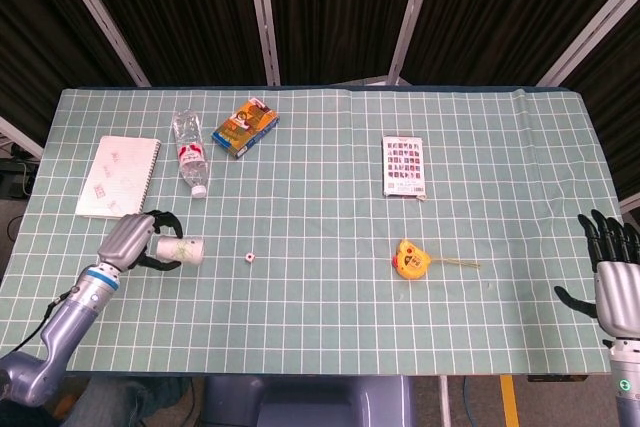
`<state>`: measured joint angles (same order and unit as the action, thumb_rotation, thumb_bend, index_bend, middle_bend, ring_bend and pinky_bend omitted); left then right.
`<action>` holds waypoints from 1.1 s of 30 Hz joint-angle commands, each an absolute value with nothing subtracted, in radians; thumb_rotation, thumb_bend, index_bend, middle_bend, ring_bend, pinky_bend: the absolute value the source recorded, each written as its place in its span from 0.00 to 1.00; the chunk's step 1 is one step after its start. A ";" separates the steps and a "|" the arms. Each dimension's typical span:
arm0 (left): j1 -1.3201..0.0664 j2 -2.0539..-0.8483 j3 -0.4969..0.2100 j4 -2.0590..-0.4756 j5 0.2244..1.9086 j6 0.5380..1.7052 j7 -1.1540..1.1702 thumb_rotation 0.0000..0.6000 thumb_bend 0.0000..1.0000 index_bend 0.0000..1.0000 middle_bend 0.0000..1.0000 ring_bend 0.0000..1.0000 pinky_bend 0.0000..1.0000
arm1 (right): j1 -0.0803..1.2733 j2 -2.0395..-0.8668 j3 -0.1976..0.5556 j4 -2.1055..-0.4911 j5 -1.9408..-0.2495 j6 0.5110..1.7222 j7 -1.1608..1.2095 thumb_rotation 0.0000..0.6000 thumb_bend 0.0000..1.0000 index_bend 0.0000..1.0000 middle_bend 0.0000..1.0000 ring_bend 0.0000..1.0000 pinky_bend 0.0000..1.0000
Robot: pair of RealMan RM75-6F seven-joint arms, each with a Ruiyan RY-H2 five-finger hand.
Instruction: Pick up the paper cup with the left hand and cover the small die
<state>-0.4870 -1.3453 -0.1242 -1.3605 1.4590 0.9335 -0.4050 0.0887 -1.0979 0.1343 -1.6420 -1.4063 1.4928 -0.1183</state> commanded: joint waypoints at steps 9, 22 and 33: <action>-0.524 -1.352 -0.061 -1.229 1.485 0.871 -0.499 1.00 0.00 0.08 0.02 0.02 0.09 | 0.092 -1.108 0.134 -1.639 -1.407 1.493 -0.130 1.00 0.00 0.00 0.00 0.00 0.00; -0.458 -1.356 -0.049 -1.416 1.518 1.121 0.414 1.00 0.00 0.00 0.00 0.00 0.00 | 0.089 -1.103 0.130 -1.647 -1.417 1.502 -0.126 1.00 0.00 0.00 0.00 0.00 0.00; -0.472 -1.571 -0.075 -1.306 1.445 1.182 0.953 1.00 0.00 0.01 0.00 0.00 0.00 | 0.089 -1.096 0.132 -1.643 -1.416 1.498 -0.107 1.00 0.00 0.00 0.00 0.00 0.00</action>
